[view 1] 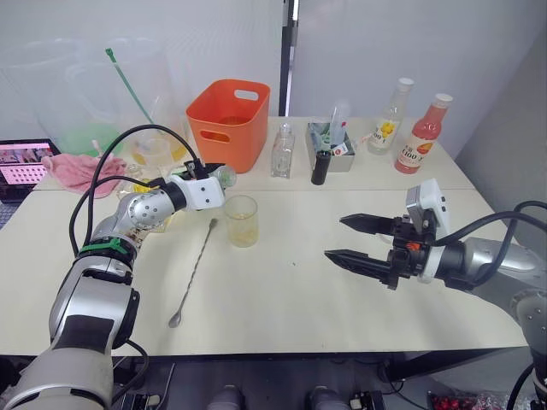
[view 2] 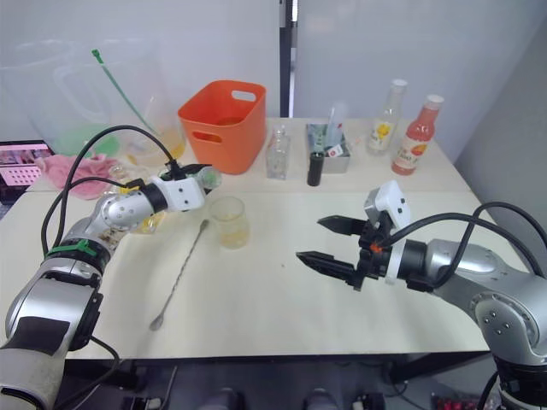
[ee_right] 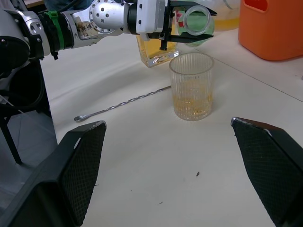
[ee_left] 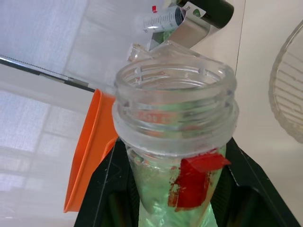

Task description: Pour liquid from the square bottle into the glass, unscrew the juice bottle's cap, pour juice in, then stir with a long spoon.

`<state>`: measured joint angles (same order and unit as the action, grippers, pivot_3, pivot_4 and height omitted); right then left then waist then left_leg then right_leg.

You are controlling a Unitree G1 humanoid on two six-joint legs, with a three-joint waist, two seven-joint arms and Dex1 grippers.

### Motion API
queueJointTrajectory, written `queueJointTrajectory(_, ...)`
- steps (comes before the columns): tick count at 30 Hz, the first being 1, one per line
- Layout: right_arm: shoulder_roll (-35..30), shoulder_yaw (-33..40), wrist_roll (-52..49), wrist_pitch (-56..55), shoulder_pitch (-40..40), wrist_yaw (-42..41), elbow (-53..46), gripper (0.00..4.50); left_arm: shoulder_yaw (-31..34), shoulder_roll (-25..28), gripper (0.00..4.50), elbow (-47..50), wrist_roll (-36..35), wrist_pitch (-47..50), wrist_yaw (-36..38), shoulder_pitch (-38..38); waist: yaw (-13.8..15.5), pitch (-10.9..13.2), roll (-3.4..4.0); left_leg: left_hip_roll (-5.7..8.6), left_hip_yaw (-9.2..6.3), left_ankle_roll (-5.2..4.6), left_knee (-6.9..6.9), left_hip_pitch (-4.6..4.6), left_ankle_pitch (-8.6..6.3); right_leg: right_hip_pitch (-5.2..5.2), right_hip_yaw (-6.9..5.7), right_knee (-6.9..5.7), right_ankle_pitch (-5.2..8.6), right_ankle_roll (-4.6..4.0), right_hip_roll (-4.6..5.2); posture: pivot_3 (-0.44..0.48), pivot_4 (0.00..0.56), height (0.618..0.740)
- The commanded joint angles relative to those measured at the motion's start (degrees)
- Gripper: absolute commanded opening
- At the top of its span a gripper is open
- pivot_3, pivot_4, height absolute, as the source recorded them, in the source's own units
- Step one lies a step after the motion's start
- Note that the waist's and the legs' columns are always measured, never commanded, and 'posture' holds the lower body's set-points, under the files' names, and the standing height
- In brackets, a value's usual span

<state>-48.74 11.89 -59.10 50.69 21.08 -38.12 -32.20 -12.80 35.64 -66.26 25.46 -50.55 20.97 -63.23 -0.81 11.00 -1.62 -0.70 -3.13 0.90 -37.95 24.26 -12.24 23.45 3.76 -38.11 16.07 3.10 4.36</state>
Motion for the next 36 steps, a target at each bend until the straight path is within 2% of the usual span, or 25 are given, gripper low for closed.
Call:
queueJointTrajectory(1,-0.11,0.92,0.22,-1.22,0.52,-0.10,-1.63,4.48,-0.43,1.60,1.39,1.37,1.10,-2.68,-3.37,-3.43,0.00,0.00,0.00,0.00,0.00,0.00,0.00,0.00,0.00,0.00,0.00,0.00,0.00,0.00,0.00,0.000,0.150,0.740)
queueJointTrajectory(21,0.38,0.85,1.33,-1.67,0.48,-0.49,-1.68,4.48,-6.54,4.61,1.39,-0.33,10.85,-5.83,-16.25,-6.13,-0.04,0.00,-0.01,0.01,0.00,0.00,-0.01,0.00,0.00,0.00,0.00,-0.04,0.00,0.00,0.00,0.000,0.150,0.740)
queueJointTrajectory(36,1.50,0.03,1.67,-1.55,1.00,-0.26,-1.83,4.48,-8.87,5.20,1.39,-1.01,12.95,-7.05,-19.20,-6.88,0.05,-0.01,-0.01,0.04,0.01,0.00,-0.04,0.02,0.00,0.02,0.00,-0.06,-0.02,0.03,0.03,0.000,0.150,0.740)
